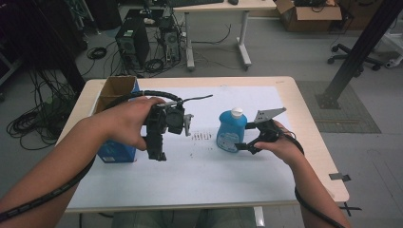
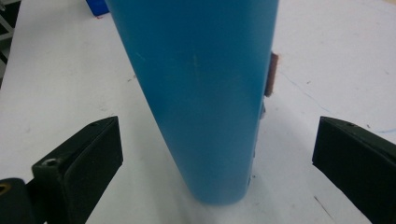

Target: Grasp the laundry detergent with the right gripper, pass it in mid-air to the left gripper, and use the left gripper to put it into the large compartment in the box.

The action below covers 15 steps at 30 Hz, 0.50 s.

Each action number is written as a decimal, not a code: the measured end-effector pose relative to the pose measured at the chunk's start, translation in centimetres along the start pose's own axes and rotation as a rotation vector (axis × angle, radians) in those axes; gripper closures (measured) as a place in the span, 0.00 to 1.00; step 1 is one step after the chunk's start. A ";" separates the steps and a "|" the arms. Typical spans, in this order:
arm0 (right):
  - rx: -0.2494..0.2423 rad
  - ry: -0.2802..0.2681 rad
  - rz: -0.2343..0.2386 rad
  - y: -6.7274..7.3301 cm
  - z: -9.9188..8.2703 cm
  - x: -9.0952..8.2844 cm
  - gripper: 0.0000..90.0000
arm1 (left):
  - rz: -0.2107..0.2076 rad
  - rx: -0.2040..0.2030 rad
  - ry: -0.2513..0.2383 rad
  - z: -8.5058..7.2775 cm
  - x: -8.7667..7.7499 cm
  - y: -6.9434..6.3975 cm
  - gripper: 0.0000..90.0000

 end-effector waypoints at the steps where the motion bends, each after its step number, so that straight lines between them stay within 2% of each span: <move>1: 0.000 -0.012 0.003 0.1 -0.1 0.3 0.02 | 0.001 0.001 -0.002 0.0 0.0 0.0 0.00; 15: 0.028 -0.070 -0.004 0.2 -0.3 1.8 0.01 | 0.003 0.007 -0.009 0.1 0.0 0.1 0.00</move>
Point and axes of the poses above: each handheld gripper's, and its own axes: x roughly forward along the jaws, z roughly out of its top, y roughly to its left, the point moved 4 cm from there along x, roughly forward along the jaws, and after that the axes turned 6 degrees about y, right-handed, at the moved point
